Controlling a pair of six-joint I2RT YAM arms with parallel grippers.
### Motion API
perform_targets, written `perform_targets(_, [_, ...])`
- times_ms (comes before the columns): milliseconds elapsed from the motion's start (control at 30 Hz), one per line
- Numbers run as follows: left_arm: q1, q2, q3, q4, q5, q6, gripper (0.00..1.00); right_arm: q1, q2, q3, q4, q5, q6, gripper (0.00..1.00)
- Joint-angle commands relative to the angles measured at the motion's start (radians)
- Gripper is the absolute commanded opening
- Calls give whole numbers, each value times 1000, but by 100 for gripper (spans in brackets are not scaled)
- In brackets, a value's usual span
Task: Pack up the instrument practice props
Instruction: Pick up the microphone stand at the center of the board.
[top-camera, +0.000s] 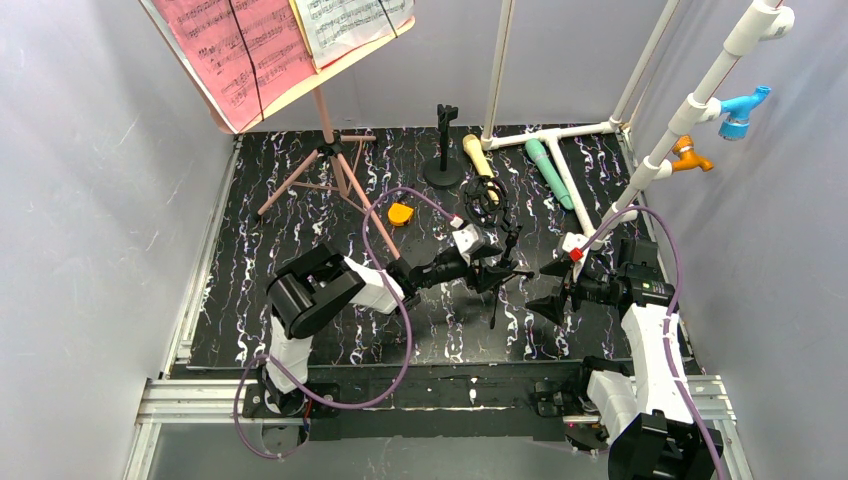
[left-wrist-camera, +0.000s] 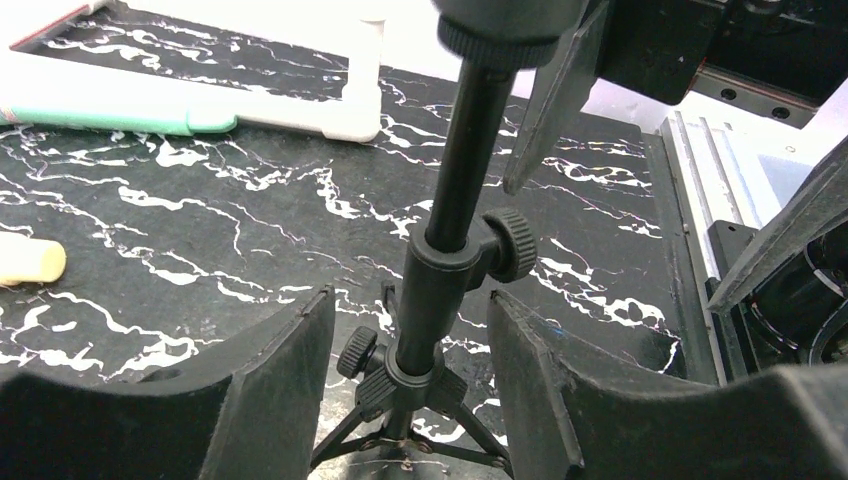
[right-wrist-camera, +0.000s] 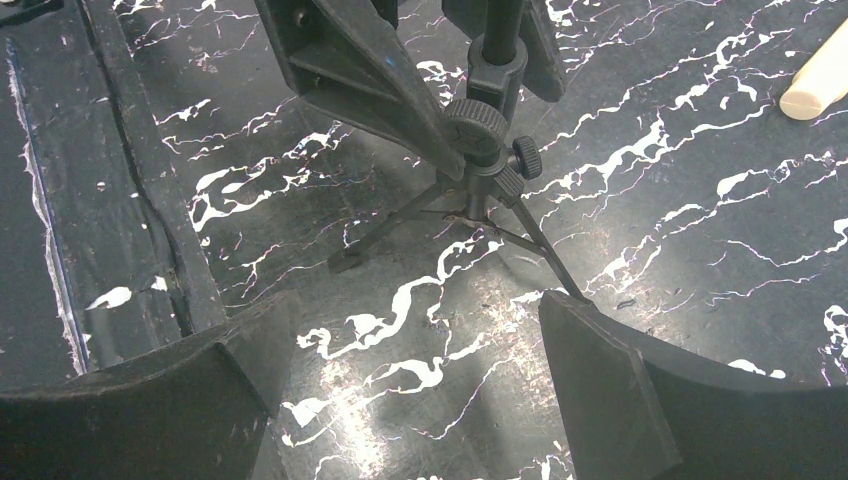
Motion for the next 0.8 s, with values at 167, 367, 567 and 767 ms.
perform_targets(167, [2,31,41,70,21,-42,42,-4,1,36,-10,-20,-11,98])
perform_targets(367, [2,35,42,81,15,-46,33,-3,1,37,-9,-20,-12,98])
perform_targets(567, [3,38,50,83,22,-53,30,-3,4,36,-10,-18,-12,98])
perform_targets(767, [1,-19,12,79,1,-87,0,-4,1,39,-17,-21,-13,98])
